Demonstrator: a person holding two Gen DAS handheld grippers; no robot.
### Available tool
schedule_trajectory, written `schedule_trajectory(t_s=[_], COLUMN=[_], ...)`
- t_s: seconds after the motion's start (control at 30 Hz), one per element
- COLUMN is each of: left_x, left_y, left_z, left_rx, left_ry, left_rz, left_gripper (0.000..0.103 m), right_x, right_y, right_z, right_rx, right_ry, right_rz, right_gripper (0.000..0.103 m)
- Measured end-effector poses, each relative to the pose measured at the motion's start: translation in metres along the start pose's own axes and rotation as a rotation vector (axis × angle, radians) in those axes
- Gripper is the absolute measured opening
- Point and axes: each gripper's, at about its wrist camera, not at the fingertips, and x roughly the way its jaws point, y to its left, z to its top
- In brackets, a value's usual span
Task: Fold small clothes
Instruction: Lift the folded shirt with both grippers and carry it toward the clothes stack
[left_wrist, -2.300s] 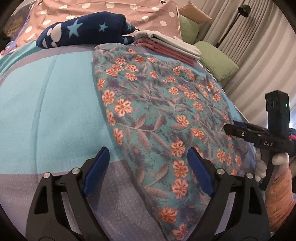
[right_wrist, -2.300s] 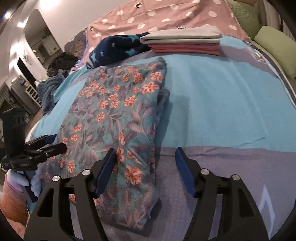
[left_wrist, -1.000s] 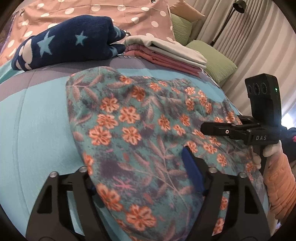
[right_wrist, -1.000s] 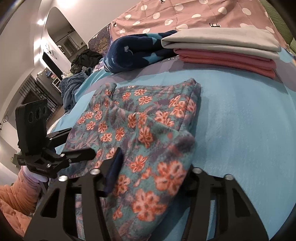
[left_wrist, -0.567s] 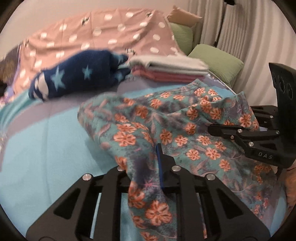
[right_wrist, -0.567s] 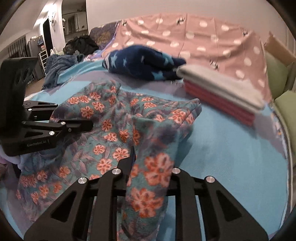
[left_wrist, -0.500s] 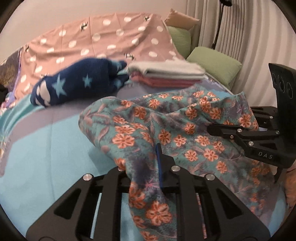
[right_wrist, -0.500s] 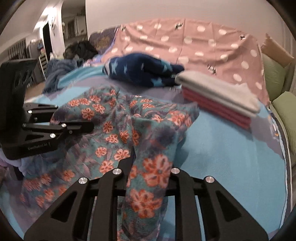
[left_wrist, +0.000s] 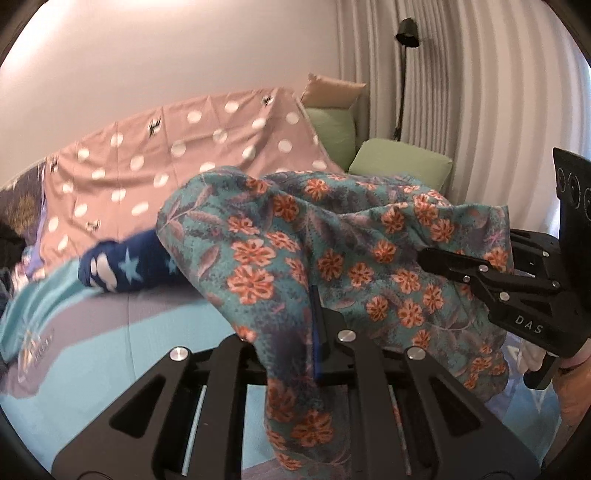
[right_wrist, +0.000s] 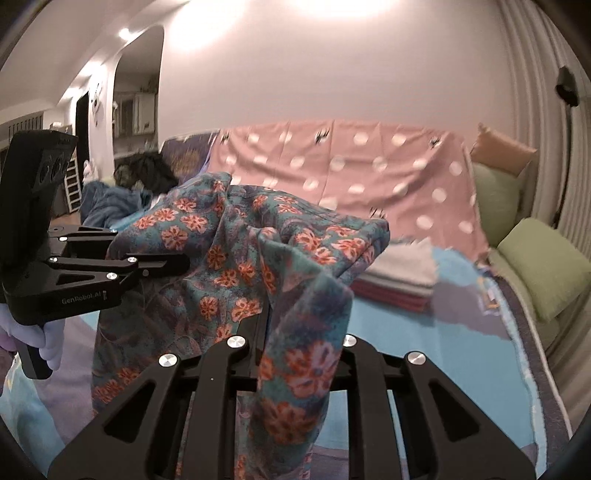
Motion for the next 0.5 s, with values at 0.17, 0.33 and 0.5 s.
schedule_trajectory(t_s=[0.17, 0.33, 0.5], left_x=[-0.011, -0.009, -0.001], left_y=[-0.021, -0.040, -0.044], left_z=[0.032, 0.078, 0.125], left_rx=[0.071, 0.162, 0.219], left_ry=[-0.043, -0.091, -0.148], left_rz=[-0.001, 0.022, 0.054], left_gripper=[0.011, 0.011, 0.011], right_x=[-0.024, -0.034, -0.031], right_y=[-0.011, -0.037, -0.062], right_z=[0.016, 0.045, 0.084], right_rx=[-0.008, 0.002, -0.005], right_ry=[-0.066, -0.121, -0.172], right_rz=[-0.050, -0.095, -0.134], right_gripper=[0.016, 0.017, 0.017])
